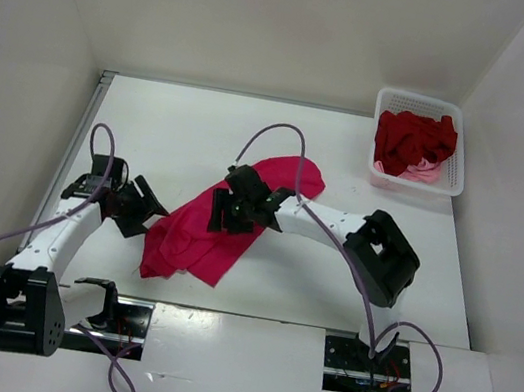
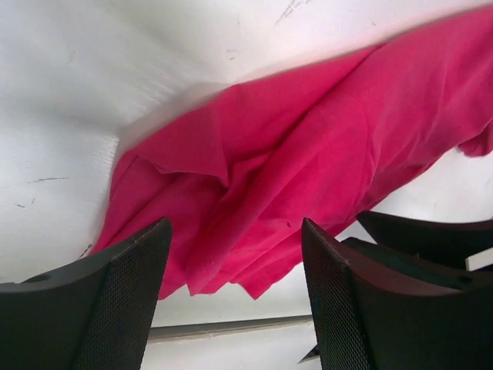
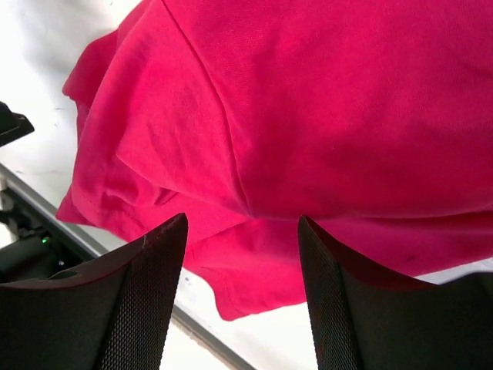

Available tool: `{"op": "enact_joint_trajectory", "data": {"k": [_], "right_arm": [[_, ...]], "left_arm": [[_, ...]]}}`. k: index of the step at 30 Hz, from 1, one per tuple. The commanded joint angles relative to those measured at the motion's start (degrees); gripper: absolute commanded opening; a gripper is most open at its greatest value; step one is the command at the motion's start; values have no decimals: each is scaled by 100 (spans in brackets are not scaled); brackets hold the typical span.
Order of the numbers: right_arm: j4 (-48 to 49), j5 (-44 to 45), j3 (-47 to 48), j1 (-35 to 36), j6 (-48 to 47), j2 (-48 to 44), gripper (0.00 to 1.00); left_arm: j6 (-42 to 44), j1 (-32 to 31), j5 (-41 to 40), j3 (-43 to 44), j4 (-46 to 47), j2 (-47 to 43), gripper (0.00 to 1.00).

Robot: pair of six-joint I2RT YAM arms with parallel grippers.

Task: Fold and stack the t-shirts
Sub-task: Flatten out the tshirt

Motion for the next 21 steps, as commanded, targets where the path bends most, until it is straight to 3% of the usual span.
{"op": "enact_joint_trajectory", "data": {"k": [1, 6, 7, 8, 10, 11, 14, 16, 21], "right_arm": [[126, 423, 309, 108, -181, 86, 65], [-58, 529, 749, 108, -181, 605, 61], [-58, 581, 810, 108, -181, 605, 57], [-58, 582, 811, 108, -181, 605, 45], [-58, 635, 881, 108, -181, 605, 30], [-111, 704, 881, 108, -181, 544, 16], [-313, 854, 1004, 108, -181, 387, 0], [-374, 1029, 952, 108, -181, 141, 0], [-673, 1162, 610, -243, -181, -1220, 0]], "left_arm": [[-384, 13, -173, -117, 203, -153, 75], [-498, 13, -102, -531, 590, 286, 74], [-498, -39, -242, -531, 677, 374, 74], [-429, -40, -296, -531, 678, 540, 72], [-349, -40, -358, -479, 818, 708, 69], [-279, -40, -358, -478, 906, 874, 64], [-279, -154, -358, -373, 1125, 1199, 51], [-226, -207, -306, -286, 1187, 1402, 32], [-121, -383, -305, 101, 1188, 1456, 6]]}}
